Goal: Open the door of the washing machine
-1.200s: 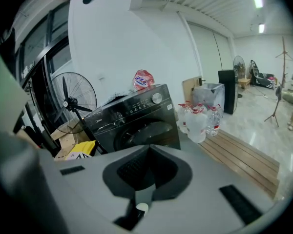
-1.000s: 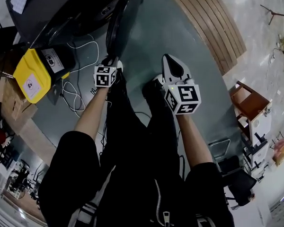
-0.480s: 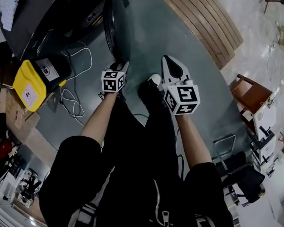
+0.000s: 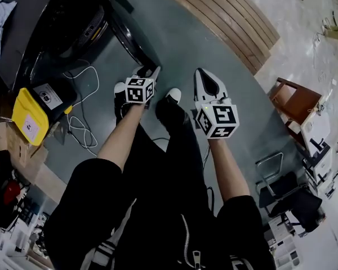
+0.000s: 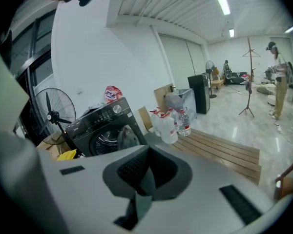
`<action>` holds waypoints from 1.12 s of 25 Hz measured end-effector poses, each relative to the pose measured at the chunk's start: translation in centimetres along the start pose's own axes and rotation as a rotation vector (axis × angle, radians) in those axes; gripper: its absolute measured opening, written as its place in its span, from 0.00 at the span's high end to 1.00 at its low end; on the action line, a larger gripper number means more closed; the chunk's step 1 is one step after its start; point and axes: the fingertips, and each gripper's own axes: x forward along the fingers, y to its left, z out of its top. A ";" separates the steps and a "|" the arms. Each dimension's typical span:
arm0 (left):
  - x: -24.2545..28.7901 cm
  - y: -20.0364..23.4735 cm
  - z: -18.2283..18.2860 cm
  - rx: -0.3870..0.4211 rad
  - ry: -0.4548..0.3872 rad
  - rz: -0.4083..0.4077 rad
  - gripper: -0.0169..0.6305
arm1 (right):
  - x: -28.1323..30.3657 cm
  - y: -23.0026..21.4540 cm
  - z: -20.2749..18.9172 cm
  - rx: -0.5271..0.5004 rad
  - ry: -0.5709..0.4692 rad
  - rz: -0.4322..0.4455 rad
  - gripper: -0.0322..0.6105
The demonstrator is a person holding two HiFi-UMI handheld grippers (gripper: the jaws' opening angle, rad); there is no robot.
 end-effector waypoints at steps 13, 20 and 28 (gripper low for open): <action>8.9 -7.1 7.3 0.172 0.003 -0.119 0.73 | -3.4 -8.9 1.3 0.025 -0.018 -0.084 0.95; 5.0 -7.3 10.6 0.252 -0.058 -0.102 0.80 | -2.2 -7.3 3.6 0.019 -0.012 -0.027 0.95; -7.7 -0.9 15.9 0.217 -0.195 0.057 0.95 | 3.3 5.3 9.5 -0.097 -0.009 0.191 0.95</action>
